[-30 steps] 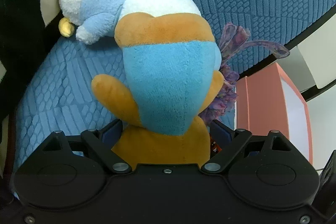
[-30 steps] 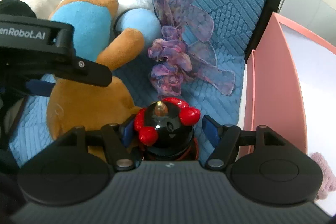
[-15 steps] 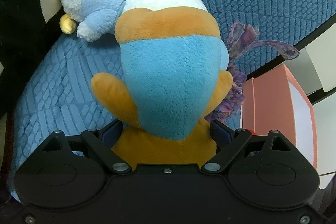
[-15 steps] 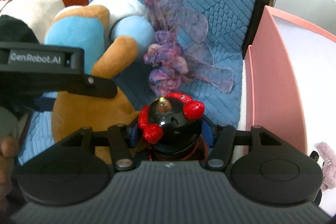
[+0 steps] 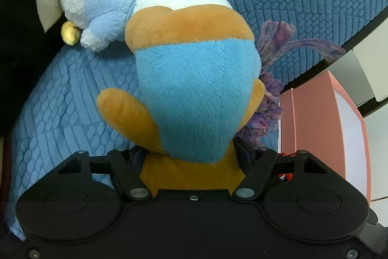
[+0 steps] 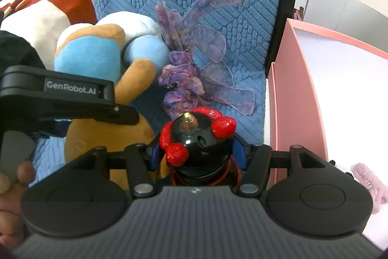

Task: Organize objects

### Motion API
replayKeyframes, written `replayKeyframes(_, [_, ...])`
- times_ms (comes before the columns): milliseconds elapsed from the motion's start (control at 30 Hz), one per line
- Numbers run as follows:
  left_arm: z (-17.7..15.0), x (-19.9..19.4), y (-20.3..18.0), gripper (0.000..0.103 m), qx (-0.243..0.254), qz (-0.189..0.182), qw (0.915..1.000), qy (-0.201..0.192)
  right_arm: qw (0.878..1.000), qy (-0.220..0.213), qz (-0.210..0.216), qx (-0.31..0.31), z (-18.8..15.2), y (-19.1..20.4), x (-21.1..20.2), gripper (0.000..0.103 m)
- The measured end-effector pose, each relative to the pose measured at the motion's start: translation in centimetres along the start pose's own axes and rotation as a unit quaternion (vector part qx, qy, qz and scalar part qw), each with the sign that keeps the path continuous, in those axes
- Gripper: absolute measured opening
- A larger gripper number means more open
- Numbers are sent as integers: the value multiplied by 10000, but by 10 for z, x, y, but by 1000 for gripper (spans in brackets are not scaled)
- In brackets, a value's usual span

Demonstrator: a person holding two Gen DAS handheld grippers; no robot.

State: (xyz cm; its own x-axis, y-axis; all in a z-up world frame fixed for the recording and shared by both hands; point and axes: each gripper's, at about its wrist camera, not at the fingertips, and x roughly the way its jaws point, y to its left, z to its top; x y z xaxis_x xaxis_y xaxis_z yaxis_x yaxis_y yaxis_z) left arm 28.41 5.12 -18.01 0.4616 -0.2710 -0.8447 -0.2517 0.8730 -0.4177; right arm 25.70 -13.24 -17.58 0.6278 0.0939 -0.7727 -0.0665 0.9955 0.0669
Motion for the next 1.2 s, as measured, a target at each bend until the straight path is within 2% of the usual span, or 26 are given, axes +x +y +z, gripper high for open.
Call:
replayKeyframes(167, [-14, -13, -3, 62, 178, -150, 9997, 21, 10000, 8, -38, 73, -8, 0, -9, 60])
replayKeyframes(267, [-30, -18, -2, 60, 272, -254, 9992, 171, 9999, 10, -7, 125, -13, 0, -20, 60])
replayKeyframes(367, [-40, -31, 2, 60, 263, -285, 9991, 144, 9999, 27, -113, -82, -15, 6, -31, 60])
replayKeyframes(500, [-51, -51, 5, 60, 151, -358, 9990, 232, 10000, 57, -58, 31, -14, 5, -53, 60])
replayKeyframes(833, [-69, -100, -10, 60, 153, -261, 9995, 125, 9998, -41, 45, 204, -17, 8, -108, 60])
replayKeyframes(1200, [-89, -117, -25, 60, 89, -367, 9987, 354, 9993, -35, 150, 344, -23, -3, -144, 60])
